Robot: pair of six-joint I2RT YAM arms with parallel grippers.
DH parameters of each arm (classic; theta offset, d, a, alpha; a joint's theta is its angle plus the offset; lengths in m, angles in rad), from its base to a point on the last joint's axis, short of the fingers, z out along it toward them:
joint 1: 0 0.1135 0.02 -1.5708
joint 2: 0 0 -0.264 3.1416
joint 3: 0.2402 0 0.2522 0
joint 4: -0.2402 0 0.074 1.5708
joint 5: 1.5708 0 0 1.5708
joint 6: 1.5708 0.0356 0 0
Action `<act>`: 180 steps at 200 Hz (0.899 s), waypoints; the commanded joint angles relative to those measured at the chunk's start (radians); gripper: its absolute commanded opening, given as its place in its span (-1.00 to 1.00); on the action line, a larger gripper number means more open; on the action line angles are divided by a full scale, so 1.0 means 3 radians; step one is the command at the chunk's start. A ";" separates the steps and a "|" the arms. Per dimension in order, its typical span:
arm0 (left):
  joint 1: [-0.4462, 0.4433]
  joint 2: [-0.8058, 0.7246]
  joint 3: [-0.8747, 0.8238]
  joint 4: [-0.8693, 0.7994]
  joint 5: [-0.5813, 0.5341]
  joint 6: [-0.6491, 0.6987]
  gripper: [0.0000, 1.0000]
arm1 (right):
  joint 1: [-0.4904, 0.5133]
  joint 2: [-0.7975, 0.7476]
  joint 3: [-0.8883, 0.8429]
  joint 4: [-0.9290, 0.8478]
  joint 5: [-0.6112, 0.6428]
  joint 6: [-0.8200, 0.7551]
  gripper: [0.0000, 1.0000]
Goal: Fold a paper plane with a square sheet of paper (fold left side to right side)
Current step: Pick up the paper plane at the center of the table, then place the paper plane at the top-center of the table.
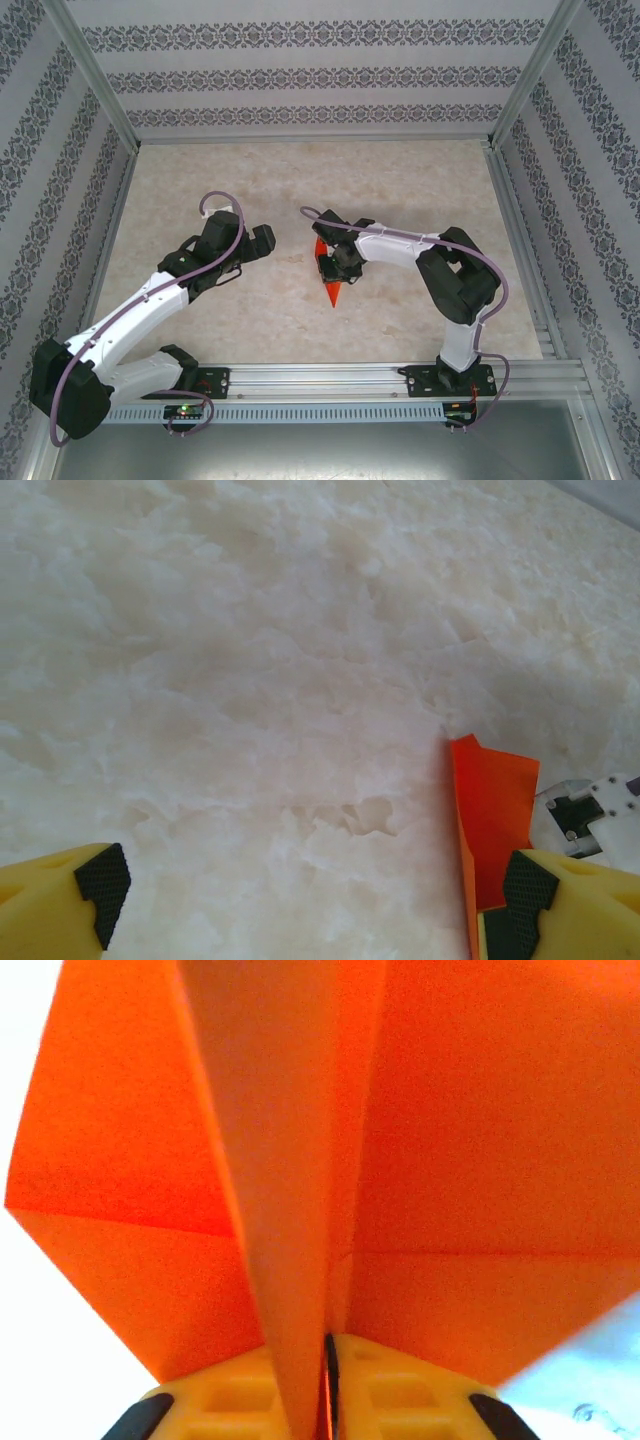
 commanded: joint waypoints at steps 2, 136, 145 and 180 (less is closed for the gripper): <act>0.0051 -0.0103 0.0034 -0.0185 0.0006 0.0081 1.00 | -0.0070 0.0018 0.0150 -0.0140 0.0108 -0.0018 -0.89; 0.0063 -0.0288 0.0041 -0.0448 0.0032 0.0150 1.00 | -0.0770 0.1469 0.2808 -0.1404 0.0546 -0.0623 -0.95; 0.0066 -0.0292 0.0041 -0.0448 0.0033 0.0150 1.00 | -0.0773 0.1548 0.2883 -0.1430 0.0537 -0.0622 -0.94; 0.0068 -0.0241 0.0084 -0.0489 0.0059 0.0191 1.00 | -0.0778 0.1760 0.3034 -0.1547 0.0520 -0.0579 -0.85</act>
